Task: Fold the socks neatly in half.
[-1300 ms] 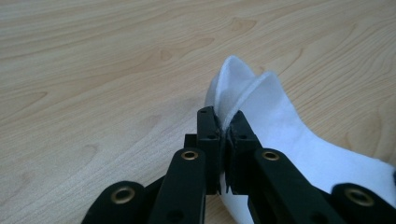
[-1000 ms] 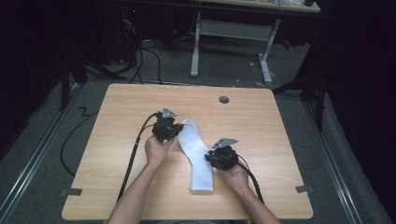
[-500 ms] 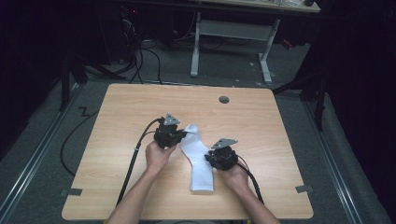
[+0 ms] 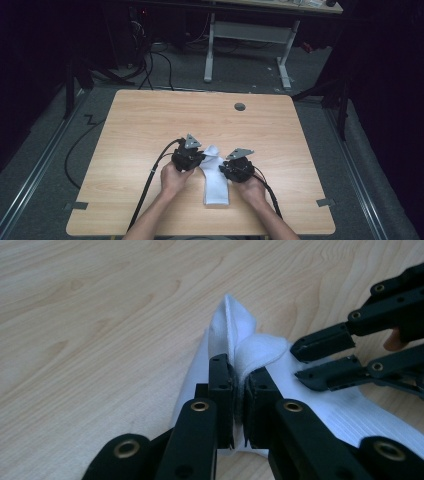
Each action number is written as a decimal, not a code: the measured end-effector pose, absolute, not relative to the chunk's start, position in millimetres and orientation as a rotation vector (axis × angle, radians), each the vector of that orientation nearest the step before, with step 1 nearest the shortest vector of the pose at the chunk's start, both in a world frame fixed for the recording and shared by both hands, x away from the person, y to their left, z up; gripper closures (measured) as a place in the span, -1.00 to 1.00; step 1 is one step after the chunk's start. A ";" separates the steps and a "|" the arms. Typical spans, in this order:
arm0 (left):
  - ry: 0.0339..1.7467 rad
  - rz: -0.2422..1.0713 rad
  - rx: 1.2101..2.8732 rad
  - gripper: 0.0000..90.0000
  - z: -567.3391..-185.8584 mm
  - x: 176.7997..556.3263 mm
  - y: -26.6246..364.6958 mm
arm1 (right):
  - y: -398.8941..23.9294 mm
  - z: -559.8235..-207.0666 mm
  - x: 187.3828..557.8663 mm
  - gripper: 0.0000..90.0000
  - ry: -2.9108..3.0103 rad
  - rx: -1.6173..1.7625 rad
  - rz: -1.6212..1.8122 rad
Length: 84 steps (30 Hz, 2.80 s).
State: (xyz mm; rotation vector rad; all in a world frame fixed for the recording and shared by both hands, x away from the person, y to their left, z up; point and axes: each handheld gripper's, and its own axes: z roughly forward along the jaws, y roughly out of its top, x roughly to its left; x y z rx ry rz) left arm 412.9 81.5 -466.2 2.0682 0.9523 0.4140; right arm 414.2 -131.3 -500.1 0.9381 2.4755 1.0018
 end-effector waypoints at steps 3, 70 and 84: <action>0.944 0.413 2.083 0.85 -470.6 407.7 77.4 | -131.2 -500.2 414.2 0.58 2.475 0.937 1.001; 0.973 0.302 2.076 0.46 -483.3 390.8 76.4 | -129.4 -464.3 407.5 0.73 2.438 0.900 1.147; 1.013 0.314 2.115 0.39 -497.6 400.4 78.2 | -131.9 -499.3 418.6 0.48 2.474 0.992 1.039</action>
